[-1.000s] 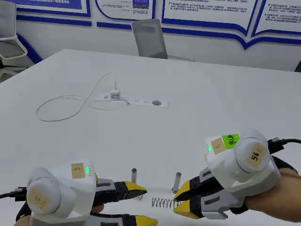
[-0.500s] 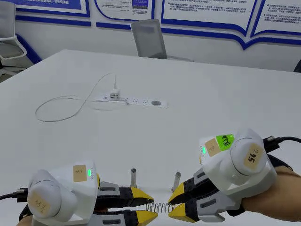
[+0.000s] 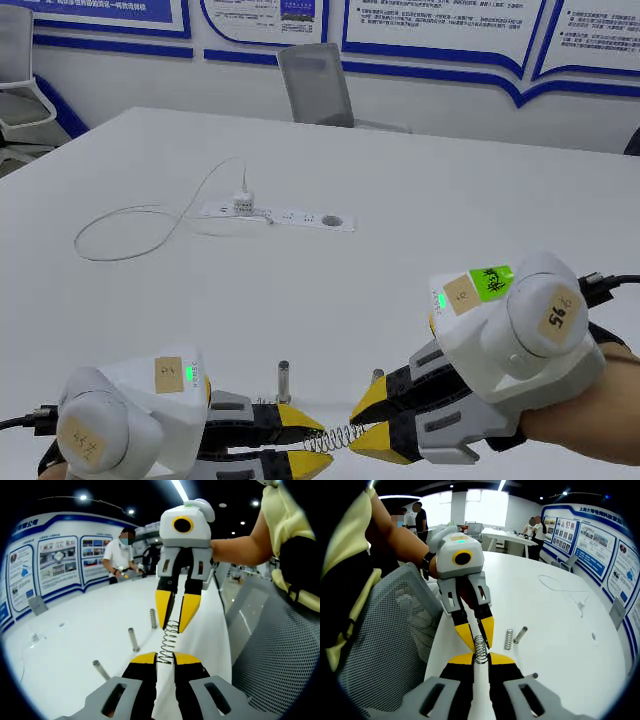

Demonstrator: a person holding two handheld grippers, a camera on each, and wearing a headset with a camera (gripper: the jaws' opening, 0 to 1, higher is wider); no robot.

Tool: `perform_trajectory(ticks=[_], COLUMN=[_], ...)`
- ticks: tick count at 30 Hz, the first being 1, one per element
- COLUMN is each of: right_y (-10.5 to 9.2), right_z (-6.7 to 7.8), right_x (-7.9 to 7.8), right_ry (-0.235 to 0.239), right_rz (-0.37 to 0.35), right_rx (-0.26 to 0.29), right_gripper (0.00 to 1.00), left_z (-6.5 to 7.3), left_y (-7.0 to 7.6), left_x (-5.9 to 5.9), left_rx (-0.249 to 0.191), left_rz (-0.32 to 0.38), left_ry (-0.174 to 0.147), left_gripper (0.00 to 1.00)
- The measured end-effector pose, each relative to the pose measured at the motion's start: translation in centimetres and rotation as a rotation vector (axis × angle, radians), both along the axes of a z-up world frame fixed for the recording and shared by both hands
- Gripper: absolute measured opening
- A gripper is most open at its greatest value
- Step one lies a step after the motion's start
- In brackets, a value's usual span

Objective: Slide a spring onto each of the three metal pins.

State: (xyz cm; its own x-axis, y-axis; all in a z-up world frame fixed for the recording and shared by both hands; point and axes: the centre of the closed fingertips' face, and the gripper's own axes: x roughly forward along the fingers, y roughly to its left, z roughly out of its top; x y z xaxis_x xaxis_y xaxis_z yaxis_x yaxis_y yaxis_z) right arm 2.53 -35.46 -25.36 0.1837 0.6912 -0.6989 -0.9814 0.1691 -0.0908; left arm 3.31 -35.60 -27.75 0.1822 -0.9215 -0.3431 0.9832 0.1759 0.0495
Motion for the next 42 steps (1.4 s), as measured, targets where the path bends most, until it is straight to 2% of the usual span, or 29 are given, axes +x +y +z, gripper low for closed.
perform_trajectory(ticks=[7,17,37,42], right_y=[1.2,2.8,2.7,2.8], right_z=[1.3,2.1,1.7,1.7], right_x=[-0.1,-0.2,0.2,0.3], right_ry=[-0.024,-0.048,-0.033,-0.034], right_rz=[0.011,0.028,-0.002,-0.004], right_rx=[0.034,0.071,0.088,0.089], right_gripper=[0.11,0.11,0.12,0.12], left_z=[0.2,0.5,0.6,0.6], left_y=[-0.1,-0.5,-0.5,-0.5], left_x=[-0.1,-0.4,-0.1,-0.1], left_rx=[-0.002,-0.003,-0.033,-0.031], left_rz=[-0.002,-0.02,-0.008,-0.009], left_ry=[-0.007,-0.024,-0.009,-0.015], left_gripper=[0.12,0.11,0.11,0.11])
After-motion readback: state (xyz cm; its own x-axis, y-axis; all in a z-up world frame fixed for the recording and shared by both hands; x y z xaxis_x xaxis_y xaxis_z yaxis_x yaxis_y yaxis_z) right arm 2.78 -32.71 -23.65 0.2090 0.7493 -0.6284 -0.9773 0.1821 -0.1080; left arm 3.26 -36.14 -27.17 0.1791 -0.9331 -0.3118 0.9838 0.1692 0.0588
